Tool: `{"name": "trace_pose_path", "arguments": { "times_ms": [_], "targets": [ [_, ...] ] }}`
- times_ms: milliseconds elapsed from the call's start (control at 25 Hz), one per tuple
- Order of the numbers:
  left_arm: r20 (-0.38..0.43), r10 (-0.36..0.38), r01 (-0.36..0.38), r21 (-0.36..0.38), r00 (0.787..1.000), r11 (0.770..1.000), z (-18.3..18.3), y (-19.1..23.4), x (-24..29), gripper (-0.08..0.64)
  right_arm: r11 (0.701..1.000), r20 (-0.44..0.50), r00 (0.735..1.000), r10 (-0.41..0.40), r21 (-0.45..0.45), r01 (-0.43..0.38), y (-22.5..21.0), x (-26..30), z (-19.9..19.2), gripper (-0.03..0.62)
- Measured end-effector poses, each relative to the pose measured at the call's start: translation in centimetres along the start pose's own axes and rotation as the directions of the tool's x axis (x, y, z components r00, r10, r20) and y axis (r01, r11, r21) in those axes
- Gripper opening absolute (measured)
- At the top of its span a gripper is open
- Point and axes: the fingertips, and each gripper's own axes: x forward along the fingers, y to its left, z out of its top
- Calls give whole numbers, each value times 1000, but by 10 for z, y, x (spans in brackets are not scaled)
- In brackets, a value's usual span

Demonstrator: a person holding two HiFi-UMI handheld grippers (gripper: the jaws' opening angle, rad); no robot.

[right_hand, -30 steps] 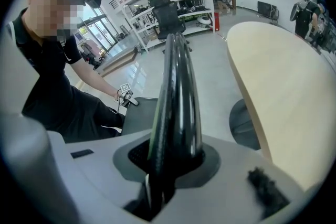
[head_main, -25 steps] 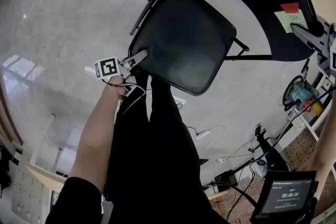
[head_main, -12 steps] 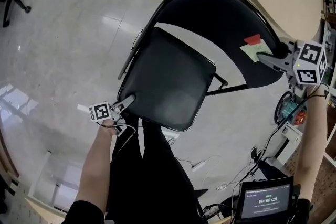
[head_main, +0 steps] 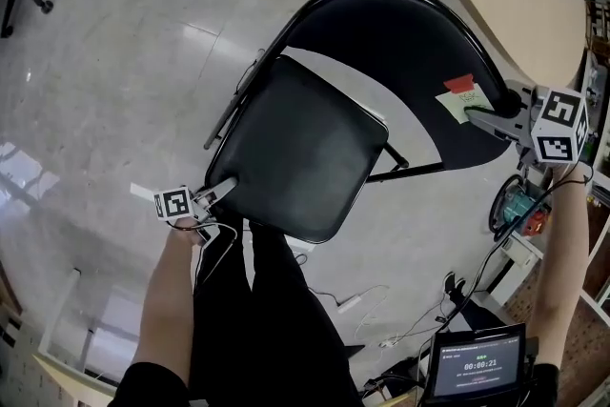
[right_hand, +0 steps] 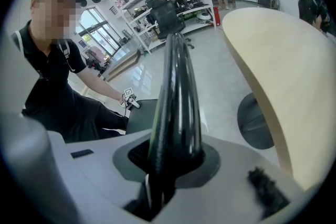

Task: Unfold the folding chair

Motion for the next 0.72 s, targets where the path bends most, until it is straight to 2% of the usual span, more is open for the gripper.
{"name": "trace_pose_path", "arguments": {
  "times_ms": [400,720],
  "targets": [
    [-7,1,-1,8,1000,1000,-7,23,-6,272,1000,4,1000,19,12,-19,-1,12,-6,81],
    [-21,5,-5,-3,1000,1000,-2,41,-17,285,999,9,999,49,11,-49,2,30,4,76]
  ]
}}
